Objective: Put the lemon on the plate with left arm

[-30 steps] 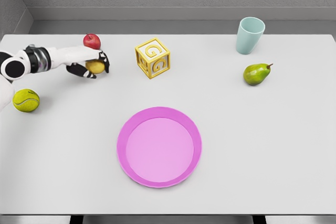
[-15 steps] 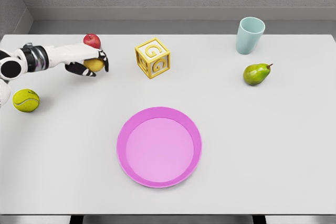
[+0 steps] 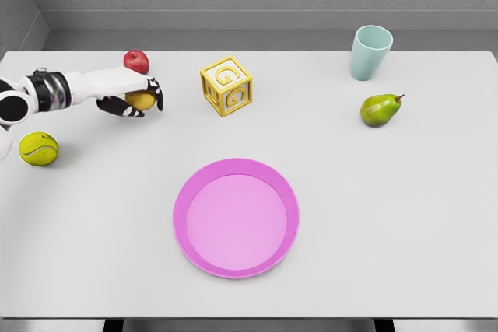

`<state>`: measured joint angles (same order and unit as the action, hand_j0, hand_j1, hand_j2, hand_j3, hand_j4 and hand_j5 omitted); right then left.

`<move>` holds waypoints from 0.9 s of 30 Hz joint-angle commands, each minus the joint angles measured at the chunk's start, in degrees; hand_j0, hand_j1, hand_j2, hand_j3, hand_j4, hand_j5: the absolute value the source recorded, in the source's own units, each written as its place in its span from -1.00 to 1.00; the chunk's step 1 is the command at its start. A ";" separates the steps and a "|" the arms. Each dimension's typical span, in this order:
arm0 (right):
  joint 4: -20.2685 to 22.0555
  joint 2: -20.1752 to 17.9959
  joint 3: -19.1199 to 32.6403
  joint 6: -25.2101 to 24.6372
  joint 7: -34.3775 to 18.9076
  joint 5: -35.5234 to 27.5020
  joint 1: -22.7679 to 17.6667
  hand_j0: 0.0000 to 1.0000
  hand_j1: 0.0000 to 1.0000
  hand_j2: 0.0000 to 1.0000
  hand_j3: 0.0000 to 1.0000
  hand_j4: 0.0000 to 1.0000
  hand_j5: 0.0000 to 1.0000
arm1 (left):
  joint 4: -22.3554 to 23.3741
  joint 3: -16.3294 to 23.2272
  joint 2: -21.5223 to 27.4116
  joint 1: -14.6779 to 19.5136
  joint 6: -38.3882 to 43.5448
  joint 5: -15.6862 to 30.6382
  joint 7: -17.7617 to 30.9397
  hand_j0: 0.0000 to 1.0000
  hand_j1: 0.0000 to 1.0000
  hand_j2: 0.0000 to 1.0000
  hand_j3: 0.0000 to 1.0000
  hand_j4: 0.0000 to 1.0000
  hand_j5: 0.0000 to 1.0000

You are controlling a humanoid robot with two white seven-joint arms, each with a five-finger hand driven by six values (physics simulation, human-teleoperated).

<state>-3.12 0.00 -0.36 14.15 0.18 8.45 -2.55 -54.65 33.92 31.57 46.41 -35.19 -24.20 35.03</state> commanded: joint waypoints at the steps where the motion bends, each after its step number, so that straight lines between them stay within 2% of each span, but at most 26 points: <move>1: 0.05 0.00 0.01 0.00 -0.01 -0.01 0.00 1.00 1.00 1.00 1.00 1.00 1.00 | -1.59 -0.17 0.51 0.00 0.19 0.82 -0.03 -0.04 -0.04 -0.04 -0.04 -0.04 -0.04; 5: -0.04 0.00 0.01 0.00 -0.01 -0.01 0.00 1.00 1.00 1.00 1.00 1.00 1.00 | -3.53 -0.09 0.95 -0.88 0.19 1.96 -0.03 -0.04 -0.04 -0.04 -0.04 -0.04 -0.04; 9: -0.04 0.00 0.01 0.00 -0.01 -0.01 0.00 1.00 1.00 1.00 1.00 1.00 1.00 | -7.48 -0.09 3.06 -2.55 0.19 3.28 -0.03 -0.04 -0.04 -0.04 -0.04 -0.04 -0.04; 18: -0.04 0.00 0.01 0.00 -0.01 -0.01 0.00 1.00 1.00 1.00 1.00 1.00 1.00 | -10.21 -0.17 3.41 -3.96 0.19 4.07 -0.03 -0.04 -0.04 -0.04 -0.04 -0.04 -0.04; 21: -0.04 0.00 0.01 0.00 -0.01 -0.01 0.00 1.00 1.00 1.00 1.00 1.00 1.00 | -13.37 -0.26 4.47 -5.01 0.19 4.33 -0.03 -0.04 -0.04 -0.04 -0.04 -0.04 -0.04; 27: 0.05 0.00 0.01 0.00 -0.01 -0.01 0.00 1.00 1.00 1.00 1.00 1.00 1.00 | -14.43 -0.17 4.91 -5.54 0.19 5.04 -0.03 -0.04 -0.04 -0.04 -0.04 -0.04 -0.04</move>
<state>-3.11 0.00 -0.36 14.15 0.18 8.45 -2.55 -68.52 33.80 36.27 40.61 -35.23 -19.88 35.00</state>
